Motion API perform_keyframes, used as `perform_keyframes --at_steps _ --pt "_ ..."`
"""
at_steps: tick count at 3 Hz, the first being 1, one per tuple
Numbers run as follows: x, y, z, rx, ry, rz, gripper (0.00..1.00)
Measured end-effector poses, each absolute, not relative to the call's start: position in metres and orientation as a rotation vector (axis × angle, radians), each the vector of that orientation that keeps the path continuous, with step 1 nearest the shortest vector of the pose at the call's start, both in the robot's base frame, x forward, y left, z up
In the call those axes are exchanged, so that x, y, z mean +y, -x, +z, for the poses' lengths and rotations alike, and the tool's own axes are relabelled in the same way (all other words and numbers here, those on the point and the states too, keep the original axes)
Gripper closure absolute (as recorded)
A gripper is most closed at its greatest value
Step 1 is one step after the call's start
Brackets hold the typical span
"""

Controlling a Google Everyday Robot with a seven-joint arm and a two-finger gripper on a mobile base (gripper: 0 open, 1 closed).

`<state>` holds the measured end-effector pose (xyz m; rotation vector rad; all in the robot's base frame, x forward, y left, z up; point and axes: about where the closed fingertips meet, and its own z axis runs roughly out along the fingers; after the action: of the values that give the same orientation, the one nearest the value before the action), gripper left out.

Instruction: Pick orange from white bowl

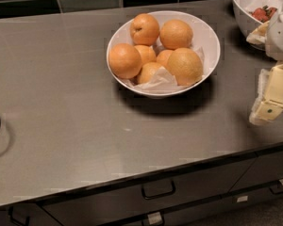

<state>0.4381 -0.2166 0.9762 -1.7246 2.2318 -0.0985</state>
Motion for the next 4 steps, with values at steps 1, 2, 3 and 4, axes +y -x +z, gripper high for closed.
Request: perform_keyframes --at_steps 1,2,3,4 --pt "-0.217 -0.438 0.976 2.232 1.725 -0.099 0.0" --pt "-0.205 -0.457 0.978 2.199 1.74 -0.105 0.0" --pt "-0.197 -0.475 0.979 2.177 1.71 -0.104 0.0" --pt "-0.187 -0.491 0.979 2.153 1.651 -0.088 0.0"
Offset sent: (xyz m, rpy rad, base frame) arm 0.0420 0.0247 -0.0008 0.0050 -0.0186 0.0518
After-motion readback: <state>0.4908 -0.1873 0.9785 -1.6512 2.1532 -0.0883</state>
